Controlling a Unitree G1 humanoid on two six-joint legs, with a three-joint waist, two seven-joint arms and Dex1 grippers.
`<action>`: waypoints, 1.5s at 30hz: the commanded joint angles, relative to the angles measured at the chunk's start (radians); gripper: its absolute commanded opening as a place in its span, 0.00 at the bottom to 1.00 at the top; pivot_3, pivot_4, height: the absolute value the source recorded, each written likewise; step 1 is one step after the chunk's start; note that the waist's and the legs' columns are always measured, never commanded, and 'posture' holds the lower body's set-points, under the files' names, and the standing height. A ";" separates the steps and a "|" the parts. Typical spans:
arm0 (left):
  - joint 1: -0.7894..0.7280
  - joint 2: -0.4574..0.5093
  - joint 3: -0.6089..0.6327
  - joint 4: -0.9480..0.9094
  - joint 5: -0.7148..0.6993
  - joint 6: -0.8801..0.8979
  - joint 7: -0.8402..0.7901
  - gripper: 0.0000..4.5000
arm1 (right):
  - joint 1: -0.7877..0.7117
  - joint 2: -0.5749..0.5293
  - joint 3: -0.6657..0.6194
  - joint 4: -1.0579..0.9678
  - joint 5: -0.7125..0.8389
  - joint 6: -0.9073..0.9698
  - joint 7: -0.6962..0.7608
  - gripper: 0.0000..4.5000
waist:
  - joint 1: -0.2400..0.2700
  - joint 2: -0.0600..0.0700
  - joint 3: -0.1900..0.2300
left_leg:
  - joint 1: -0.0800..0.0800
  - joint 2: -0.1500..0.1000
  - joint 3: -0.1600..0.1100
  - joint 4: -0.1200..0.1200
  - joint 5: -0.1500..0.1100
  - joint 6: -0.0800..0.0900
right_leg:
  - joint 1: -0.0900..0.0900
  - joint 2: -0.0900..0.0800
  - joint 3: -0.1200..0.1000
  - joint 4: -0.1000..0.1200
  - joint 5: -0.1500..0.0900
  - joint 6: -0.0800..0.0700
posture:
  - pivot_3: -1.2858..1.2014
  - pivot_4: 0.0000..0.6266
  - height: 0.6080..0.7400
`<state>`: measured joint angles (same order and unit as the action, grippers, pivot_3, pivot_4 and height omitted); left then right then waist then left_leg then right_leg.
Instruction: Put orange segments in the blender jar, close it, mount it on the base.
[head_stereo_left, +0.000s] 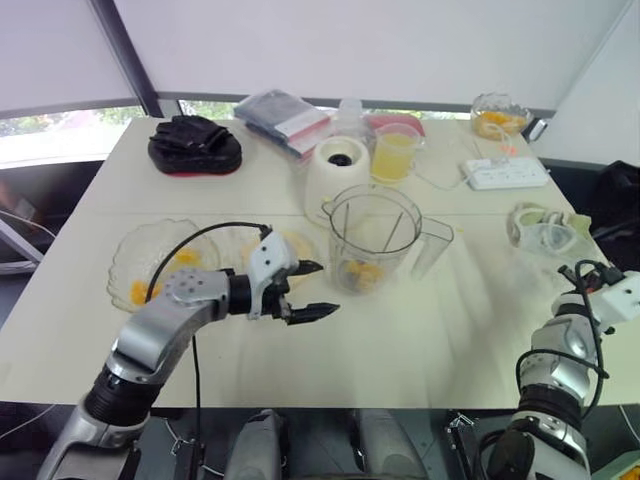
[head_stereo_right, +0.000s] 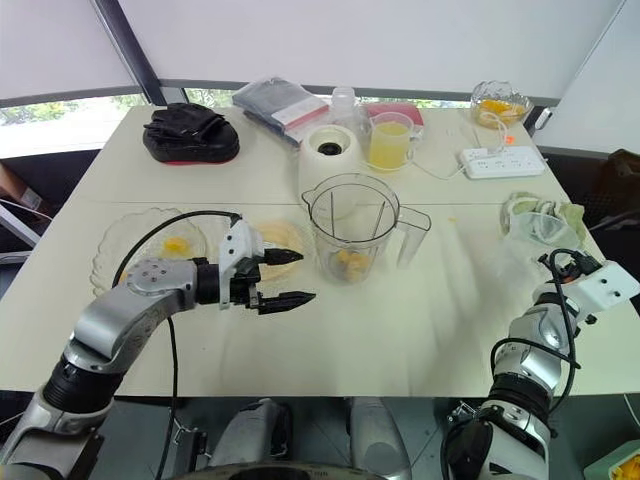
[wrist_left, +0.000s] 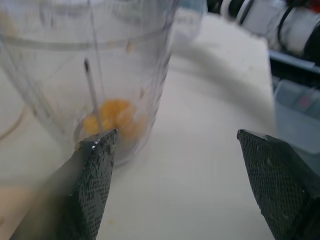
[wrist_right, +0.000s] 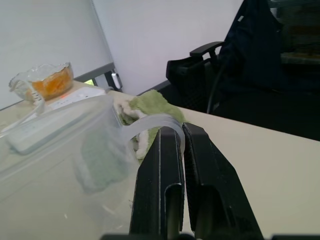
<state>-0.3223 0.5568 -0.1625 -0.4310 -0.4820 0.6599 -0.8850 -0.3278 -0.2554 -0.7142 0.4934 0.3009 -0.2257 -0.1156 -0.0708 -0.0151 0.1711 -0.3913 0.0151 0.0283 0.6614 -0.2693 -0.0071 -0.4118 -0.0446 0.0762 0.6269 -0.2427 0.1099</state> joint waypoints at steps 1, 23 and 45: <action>0.016 0.033 0.051 -0.054 -0.057 0.008 -0.027 0.88 | -0.015 -0.026 0.011 0.012 0.013 -0.035 -0.003 0.01 | 0.000 0.000 0.000 | 0.000 0.000 0.000 0.000 0.000 0.000 | 0.000 0.000 0.000 0.000 0.000 0.000 | 0.52 0.24 1.00; 0.036 0.045 0.016 -0.050 -0.035 -0.018 0.013 0.88 | 0.174 -0.010 0.095 -0.128 0.012 0.018 -0.017 0.55 | 0.001 0.001 0.001 | 0.000 0.000 0.000 0.000 0.000 0.000 | 0.001 -0.001 0.001 -0.003 0.000 0.000 | 0.52 0.24 1.00; -0.010 -0.005 -0.025 0.034 0.012 -0.021 0.027 0.88 | 0.597 0.106 0.191 -0.705 0.140 0.294 0.085 0.55 | 0.004 0.001 0.001 | -0.002 0.000 0.000 -0.006 0.000 0.000 | 0.000 -0.003 0.001 -0.010 0.000 0.000 | 0.52 0.24 1.00</action>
<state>-0.3105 0.5524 -0.1870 -0.3887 -0.4657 0.6429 -0.8478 0.2353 -0.1564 -0.5443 -0.1163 0.4149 0.0507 -0.0698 -0.0671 -0.0138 0.1720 -0.3929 0.0155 0.0288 0.6540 -0.2695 -0.0073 -0.4125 -0.0484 0.0768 0.6164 -0.2429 0.1095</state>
